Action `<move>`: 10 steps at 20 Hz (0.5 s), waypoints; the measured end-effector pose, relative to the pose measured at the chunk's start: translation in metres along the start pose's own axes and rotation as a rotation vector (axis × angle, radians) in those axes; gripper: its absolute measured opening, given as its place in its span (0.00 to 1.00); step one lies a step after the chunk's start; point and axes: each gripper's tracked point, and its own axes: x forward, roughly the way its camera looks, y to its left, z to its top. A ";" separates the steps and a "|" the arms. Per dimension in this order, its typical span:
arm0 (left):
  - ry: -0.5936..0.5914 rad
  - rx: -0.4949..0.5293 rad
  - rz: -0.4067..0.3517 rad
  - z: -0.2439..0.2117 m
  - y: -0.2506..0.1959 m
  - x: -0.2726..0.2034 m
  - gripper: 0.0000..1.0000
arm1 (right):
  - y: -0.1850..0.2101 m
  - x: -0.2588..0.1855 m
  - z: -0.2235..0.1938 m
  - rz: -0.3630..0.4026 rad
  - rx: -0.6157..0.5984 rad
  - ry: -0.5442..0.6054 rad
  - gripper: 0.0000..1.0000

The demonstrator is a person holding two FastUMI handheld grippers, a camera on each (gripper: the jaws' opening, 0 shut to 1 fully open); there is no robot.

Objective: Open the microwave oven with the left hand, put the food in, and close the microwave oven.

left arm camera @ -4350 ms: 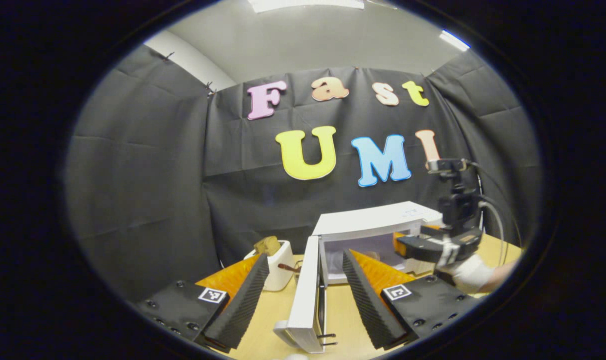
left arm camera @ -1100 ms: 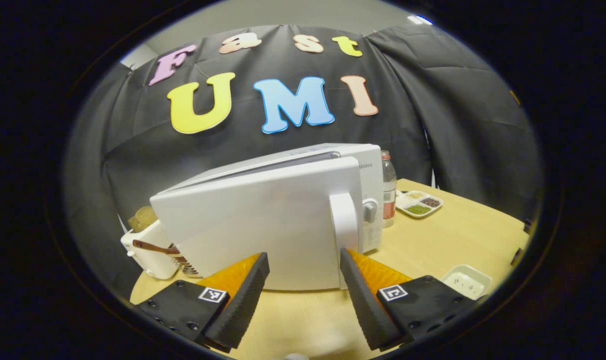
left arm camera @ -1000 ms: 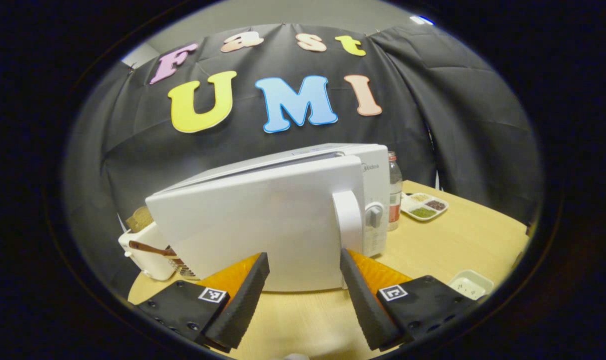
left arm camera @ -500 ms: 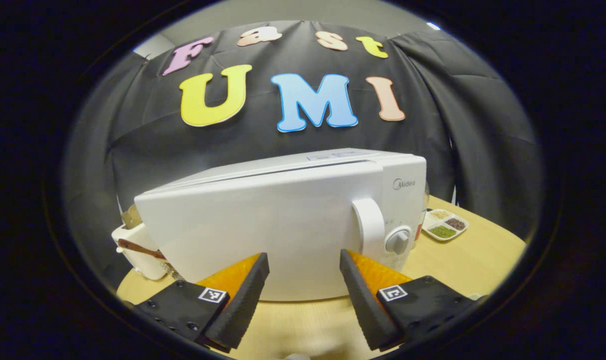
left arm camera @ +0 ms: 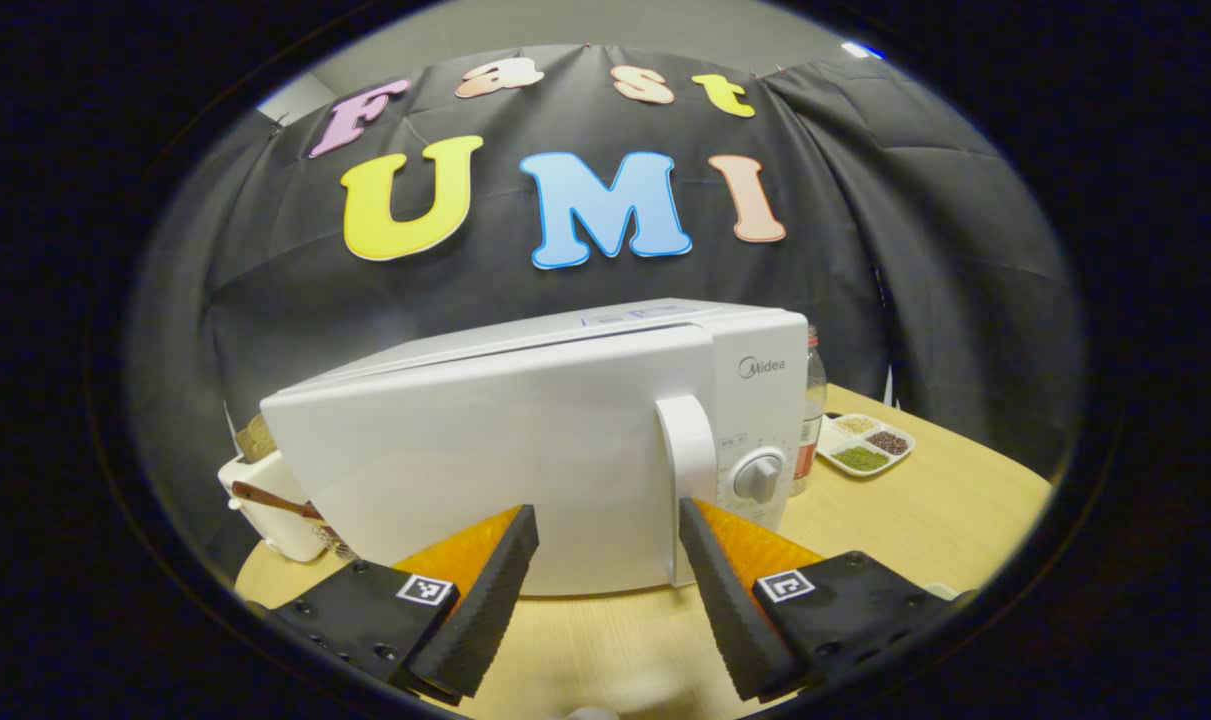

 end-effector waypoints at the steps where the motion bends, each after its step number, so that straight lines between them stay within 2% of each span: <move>1: -0.002 0.001 0.003 -0.001 0.001 0.000 0.94 | 0.002 0.000 -0.003 0.002 -0.001 0.002 0.99; 3: -0.011 -0.018 0.003 -0.001 0.004 0.001 0.94 | 0.002 0.001 -0.004 0.000 -0.004 0.003 0.99; 5: -0.029 -0.020 0.011 0.002 0.003 0.008 1.00 | 0.003 0.000 -0.002 0.004 -0.004 0.001 0.99; 6: -0.003 -0.003 0.016 -0.001 0.001 0.017 0.97 | 0.004 0.000 -0.001 0.005 -0.011 0.000 0.99; 8: 0.019 0.016 0.023 -0.006 -0.008 0.007 0.99 | 0.011 -0.001 0.000 0.025 -0.009 0.004 0.99; 10: 0.032 0.056 0.003 -0.011 -0.018 -0.007 0.96 | 0.019 -0.001 0.004 0.044 -0.018 -0.010 0.99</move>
